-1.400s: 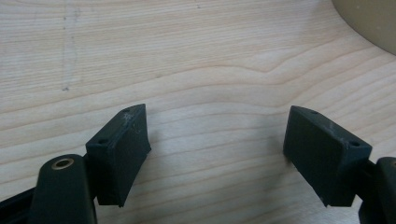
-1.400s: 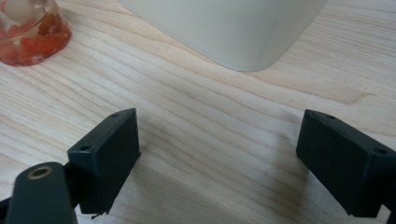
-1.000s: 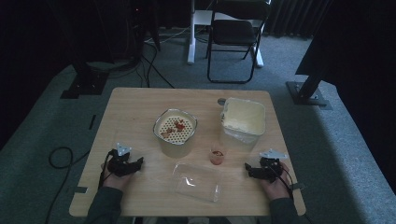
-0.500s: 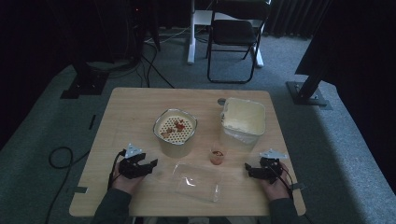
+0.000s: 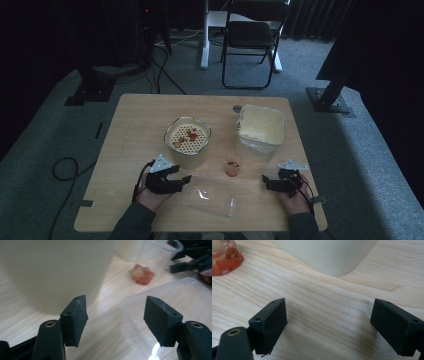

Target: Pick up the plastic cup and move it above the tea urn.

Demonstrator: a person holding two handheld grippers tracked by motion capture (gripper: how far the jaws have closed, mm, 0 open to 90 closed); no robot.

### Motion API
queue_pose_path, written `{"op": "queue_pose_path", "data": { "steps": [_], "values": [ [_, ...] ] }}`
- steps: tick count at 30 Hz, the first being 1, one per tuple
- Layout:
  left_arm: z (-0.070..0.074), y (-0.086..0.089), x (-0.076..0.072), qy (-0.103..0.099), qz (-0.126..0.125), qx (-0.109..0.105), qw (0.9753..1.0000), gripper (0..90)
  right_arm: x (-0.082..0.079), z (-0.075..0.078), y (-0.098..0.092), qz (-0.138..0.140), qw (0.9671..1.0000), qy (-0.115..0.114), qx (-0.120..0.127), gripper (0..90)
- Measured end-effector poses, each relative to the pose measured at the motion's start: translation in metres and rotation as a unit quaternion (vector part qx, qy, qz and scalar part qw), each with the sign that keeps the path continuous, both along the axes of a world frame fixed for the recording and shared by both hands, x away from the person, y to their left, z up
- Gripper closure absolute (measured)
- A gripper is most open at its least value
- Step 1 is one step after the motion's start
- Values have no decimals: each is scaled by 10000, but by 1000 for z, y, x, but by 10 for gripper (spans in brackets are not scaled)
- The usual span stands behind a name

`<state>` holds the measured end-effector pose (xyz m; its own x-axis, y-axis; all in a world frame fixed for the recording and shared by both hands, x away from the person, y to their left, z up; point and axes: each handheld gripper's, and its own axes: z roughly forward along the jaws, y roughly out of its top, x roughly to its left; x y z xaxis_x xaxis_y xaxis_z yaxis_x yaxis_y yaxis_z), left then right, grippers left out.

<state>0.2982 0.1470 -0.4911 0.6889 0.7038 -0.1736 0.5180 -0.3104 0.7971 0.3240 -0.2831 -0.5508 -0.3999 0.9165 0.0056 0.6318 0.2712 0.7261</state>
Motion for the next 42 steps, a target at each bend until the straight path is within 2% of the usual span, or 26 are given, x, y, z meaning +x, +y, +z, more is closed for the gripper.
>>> {"op": "queue_pose_path", "data": {
  "steps": [6, 8, 11, 14, 20, 25, 31, 34, 39, 42],
  "values": [
    [-10, -12, 2, 126, -120, 363, 9992, 396, 0, 0, 0, 3, 10000, -1, -1, 132],
    [-12, -11, 3, 160, -30, 494, 9986, 444, 0, 0, 0, 4, 10000, 1, 0, 132],
    [-12, -4, 6, 216, 52, 534, 9983, 524, 0, 0, 0, 11, 10000, 2, 0, 132],
    [-11, 6, 7, 202, 167, 589, 9979, 617, 0, 0, 0, 15, 10000, 1, -2, 132],
    [-9, 40, 10, 225, 570, 612, 9962, 722, 0, 0, 0, 19, 10000, 2, -4, 132],
    [-9, 70, 10, 271, 985, 526, 9934, 742, -1, 0, 0, 15, 10000, 4, 1, 132],
    [-11, 88, 12, 313, 1170, 437, 9917, 769, 0, 0, 0, 16, 10000, 3, -2, 132],
    [-11, 90, 12, 355, 1201, 472, 9910, 801, -1, 0, 0, 16, 10000, 5, -2, 132],
    [-17, 79, 14, 457, 1058, 802, 9901, 797, -1, 0, 0, 15, 10000, 4, -2, 132],
    [-14, 77, 13, 465, 1018, 740, 9910, 837, 0, 0, 0, 17, 10000, 3, -2, 132]
  ]
}}
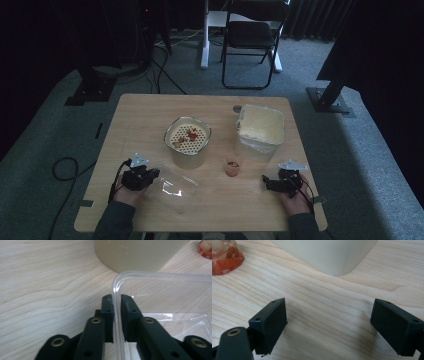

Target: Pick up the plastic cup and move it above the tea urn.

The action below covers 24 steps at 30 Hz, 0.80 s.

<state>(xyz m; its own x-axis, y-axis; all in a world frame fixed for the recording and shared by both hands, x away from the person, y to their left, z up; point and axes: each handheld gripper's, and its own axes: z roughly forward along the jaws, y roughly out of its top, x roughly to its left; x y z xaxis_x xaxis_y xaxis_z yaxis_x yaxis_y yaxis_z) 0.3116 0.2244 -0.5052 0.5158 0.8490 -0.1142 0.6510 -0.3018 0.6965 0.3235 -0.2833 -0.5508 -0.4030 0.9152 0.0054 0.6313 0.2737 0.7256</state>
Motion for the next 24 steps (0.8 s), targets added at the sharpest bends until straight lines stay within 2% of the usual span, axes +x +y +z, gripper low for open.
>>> {"op": "queue_pose_path", "data": {
  "steps": [3, 7, 10, 12, 15, 19, 24],
  "values": [
    [4, 6, 0, -26, 85, -155, 9998, 848, 0, 0, 0, -2, 10000, 3, 0, 132],
    [2, 19, 1, -10, 337, -220, 9992, 842, 0, 0, 0, 1, 10000, -1, -2, 132],
    [3, 25, 1, -88, 366, -261, 9989, 756, 0, 0, 0, 1, 10000, -2, -1, 132],
    [5, 28, 3, -150, 368, -264, 9989, 729, 0, 0, 0, 2, 10000, -1, -2, 132],
    [5, 28, 6, -144, 348, -190, 9991, 747, 0, 0, 0, -2, 10000, 1, 0, 132],
    [3, 25, 7, -32, 196, 50, 9998, 812, 0, 0, 0, -1, 10000, 1, -1, 132],
    [6, 26, 6, -13, 231, 24, 9997, 844, 0, 0, 0, 0, 10000, 1, -1, 132]
  ]
}}
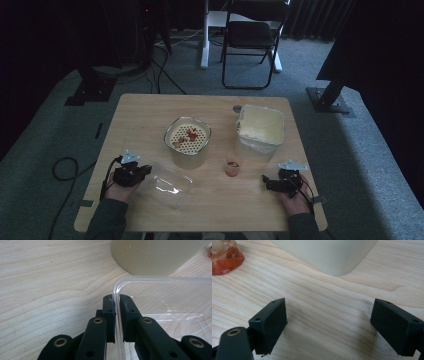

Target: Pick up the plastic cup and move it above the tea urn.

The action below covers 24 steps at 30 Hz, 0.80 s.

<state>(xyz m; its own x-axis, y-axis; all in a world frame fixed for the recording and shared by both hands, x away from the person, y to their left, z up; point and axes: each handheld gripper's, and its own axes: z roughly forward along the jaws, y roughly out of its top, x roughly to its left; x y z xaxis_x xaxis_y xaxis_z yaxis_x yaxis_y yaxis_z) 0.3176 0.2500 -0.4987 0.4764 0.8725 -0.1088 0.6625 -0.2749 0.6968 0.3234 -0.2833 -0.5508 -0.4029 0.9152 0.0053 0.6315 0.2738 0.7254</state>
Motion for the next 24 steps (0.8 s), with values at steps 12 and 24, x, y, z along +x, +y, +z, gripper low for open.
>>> {"op": "queue_pose_path", "data": {
  "steps": [12, 24],
  "values": [
    [16, 28, -5, -87, 313, -709, 9970, 867, 0, 0, 0, 2, 10000, -2, -1, 132],
    [59, 46, 0, -561, 580, -723, 9941, 869, 0, 0, 0, 2, 10000, -2, -1, 132]
  ]
}}
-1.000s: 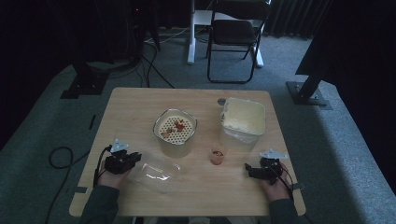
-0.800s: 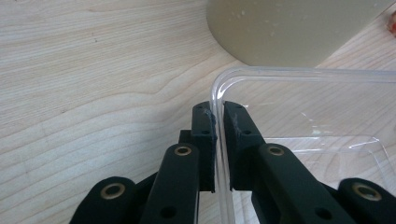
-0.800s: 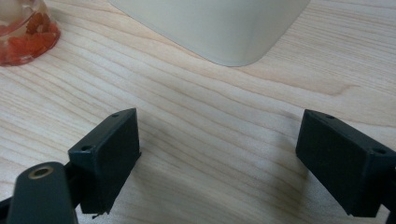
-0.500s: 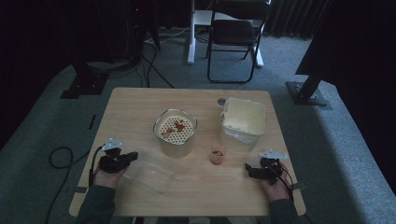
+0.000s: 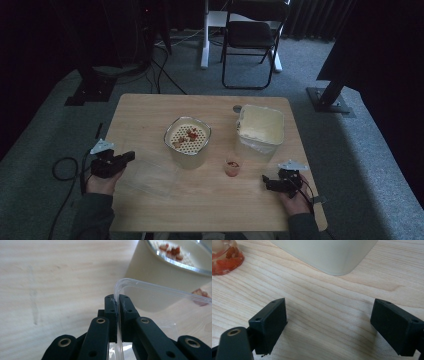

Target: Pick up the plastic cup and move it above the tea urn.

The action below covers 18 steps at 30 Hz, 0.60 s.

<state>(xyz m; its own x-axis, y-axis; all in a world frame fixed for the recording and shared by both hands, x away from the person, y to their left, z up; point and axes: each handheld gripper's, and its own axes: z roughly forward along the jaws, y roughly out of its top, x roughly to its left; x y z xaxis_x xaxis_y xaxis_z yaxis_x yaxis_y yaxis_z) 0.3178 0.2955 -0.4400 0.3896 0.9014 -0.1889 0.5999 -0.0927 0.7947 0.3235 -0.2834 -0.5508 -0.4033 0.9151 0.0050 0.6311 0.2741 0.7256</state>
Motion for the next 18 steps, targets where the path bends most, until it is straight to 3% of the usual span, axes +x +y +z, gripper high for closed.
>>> {"op": "queue_pose_path", "data": {
  "steps": [8, 18],
  "values": [
    [21, 24, 17, -128, 344, -42, 9993, 869, 0, 0, 0, -2, 10000, 7, -2, 132],
    [54, 47, 57, -310, 705, -47, 9970, 869, 0, 0, 0, -4, 10000, 5, -2, 132]
  ]
}}
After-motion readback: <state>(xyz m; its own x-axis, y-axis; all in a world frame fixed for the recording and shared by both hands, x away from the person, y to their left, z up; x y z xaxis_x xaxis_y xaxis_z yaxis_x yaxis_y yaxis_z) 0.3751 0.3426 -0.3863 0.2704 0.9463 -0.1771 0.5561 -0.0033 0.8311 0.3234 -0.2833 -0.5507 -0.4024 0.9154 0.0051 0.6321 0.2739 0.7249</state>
